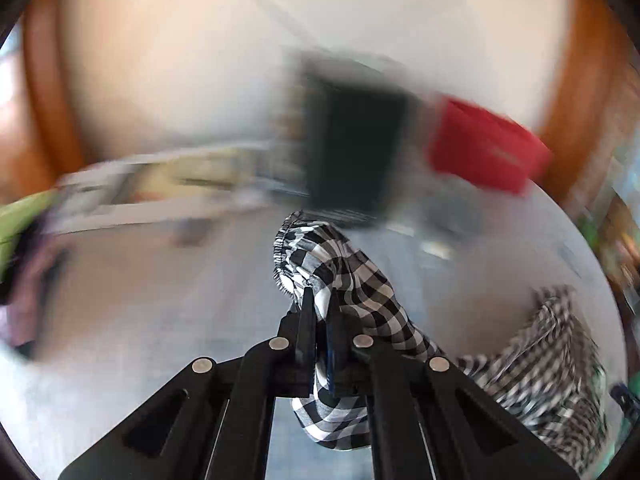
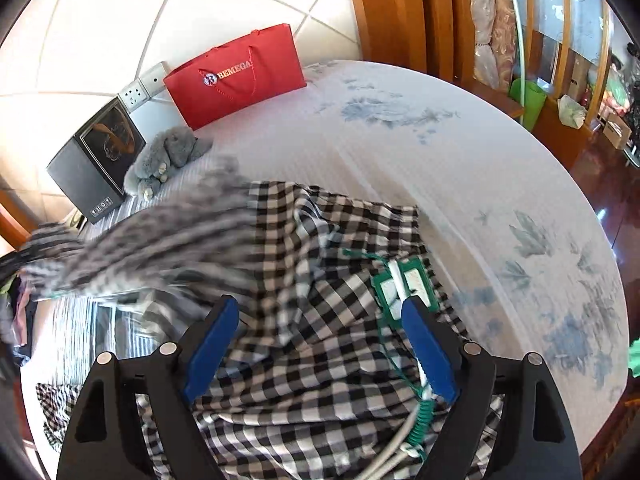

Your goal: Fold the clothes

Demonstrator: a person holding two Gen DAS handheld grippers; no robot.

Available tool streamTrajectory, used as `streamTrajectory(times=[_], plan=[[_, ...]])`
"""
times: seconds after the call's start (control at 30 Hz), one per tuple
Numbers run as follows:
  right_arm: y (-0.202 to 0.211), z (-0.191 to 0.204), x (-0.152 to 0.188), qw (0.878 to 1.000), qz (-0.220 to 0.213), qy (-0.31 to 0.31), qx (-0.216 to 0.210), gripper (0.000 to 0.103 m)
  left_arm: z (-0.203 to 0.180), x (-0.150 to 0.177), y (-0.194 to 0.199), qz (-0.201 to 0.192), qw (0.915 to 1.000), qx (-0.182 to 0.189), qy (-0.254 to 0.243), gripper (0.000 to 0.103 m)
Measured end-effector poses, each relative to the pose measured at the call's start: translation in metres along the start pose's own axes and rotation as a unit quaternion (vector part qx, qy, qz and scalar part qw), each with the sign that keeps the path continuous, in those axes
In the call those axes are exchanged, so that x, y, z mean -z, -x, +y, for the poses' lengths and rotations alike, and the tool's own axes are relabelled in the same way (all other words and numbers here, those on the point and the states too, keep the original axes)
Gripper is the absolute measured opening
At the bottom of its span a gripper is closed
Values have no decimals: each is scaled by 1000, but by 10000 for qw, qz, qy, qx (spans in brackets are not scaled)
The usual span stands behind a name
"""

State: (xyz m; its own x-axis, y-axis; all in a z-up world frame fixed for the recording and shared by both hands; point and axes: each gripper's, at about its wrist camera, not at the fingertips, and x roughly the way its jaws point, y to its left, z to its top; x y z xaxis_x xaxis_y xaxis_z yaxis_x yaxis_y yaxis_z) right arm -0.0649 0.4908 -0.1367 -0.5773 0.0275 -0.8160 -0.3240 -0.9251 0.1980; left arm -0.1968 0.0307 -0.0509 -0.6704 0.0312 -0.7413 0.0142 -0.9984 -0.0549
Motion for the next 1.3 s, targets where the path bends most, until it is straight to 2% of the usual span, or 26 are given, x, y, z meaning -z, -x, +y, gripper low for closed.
streamTrajectory(times=[0.03, 0.1, 0.13, 0.17, 0.2, 0.27, 0.37, 0.53, 0.63, 0.9, 0.97, 1.0, 1.03, 1.07, 1.1, 1.13, 1.17, 1.2, 1.23, 1.27, 1.3], plan=[[-1, 1, 4, 10000, 63, 7, 3, 83, 28, -2, 14, -86, 9993, -310, 171, 2], [-5, 4, 11, 9998, 200, 33, 6, 83, 80, -1, 27, -8, 9954, -861, 410, 5], [-8, 6, 14, 9996, 275, 53, 6, 83, 105, 0, 34, 40, 9923, -1116, 528, 22], [-10, 9, 17, 9994, 341, 98, 12, 83, 124, 2, 32, 192, 9915, -1125, 629, 37], [-11, 12, 20, 9991, 408, 143, 19, 83, 142, 3, 31, 340, 9904, -1126, 727, 57], [-16, 19, 24, 9983, 527, 241, 56, 83, 162, 15, 39, 446, 9912, -937, 818, 58], [-20, 33, 26, 9974, 613, 372, 67, 83, 168, 37, 54, 435, 9949, -695, 595, 58], [-20, 79, 18, 9934, 617, 941, -223, 83, 169, 71, 41, 710, 9967, -361, 168, 58], [-26, 120, 12, 9888, 624, 1309, -349, 83, 158, 77, 11, 802, 9960, -330, -201, 58], [-53, 234, 4, 9577, 843, 2628, -810, 85, 143, 93, -54, 915, 9883, -344, -1170, 58], [-65, 262, 1, 9460, 940, 2956, -938, 94, 142, 95, -69, 961, 9855, -370, -1352, 58], [-70, 276, 2, 9392, 981, 3135, -997, 95, 141, 96, -77, 969, 9845, -393, -1407, 58], [-71, 278, -1, 9406, 931, 3116, -974, 95, 143, 96, -84, 998, 9845, -407, -1386, 58], [-72, 279, -4, 9421, 878, 3093, -949, 95, 144, 96, -90, 1027, 9844, -420, -1365, 54], [-73, 281, -7, 9436, 826, 3070, -923, 95, 146, 96, -96, 1061, 9844, -434, -1334, 23], [-74, 283, -10, 9450, 773, 3047, -898, 95, 151, 93, -99, 1154, 9852, -450, -1186, 6], [-75, 284, -14, 9464, 721, 3024, -873, 95, 156, 89, -96, 1107, 9882, -351, -996, 6], [-76, 286, -17, 9478, 668, 3000, -847, 93, 161, 85, -91, 1056, 9908, -254, -812, 4], [-77, 288, -20, 9491, 616, 2976, -822, 61, 165, 80, -82, 961, 9927, -179, -708, 4], [-78, 289, -23, 9504, 563, 2953, -796, 7, 168, 73, -69, 829, 9944, -90, -648, 4], [-79, 291, -26, 9517, 511, 2929, -771, 3, 169, 68, -55, 686, 9957, 10, -623, 4]])
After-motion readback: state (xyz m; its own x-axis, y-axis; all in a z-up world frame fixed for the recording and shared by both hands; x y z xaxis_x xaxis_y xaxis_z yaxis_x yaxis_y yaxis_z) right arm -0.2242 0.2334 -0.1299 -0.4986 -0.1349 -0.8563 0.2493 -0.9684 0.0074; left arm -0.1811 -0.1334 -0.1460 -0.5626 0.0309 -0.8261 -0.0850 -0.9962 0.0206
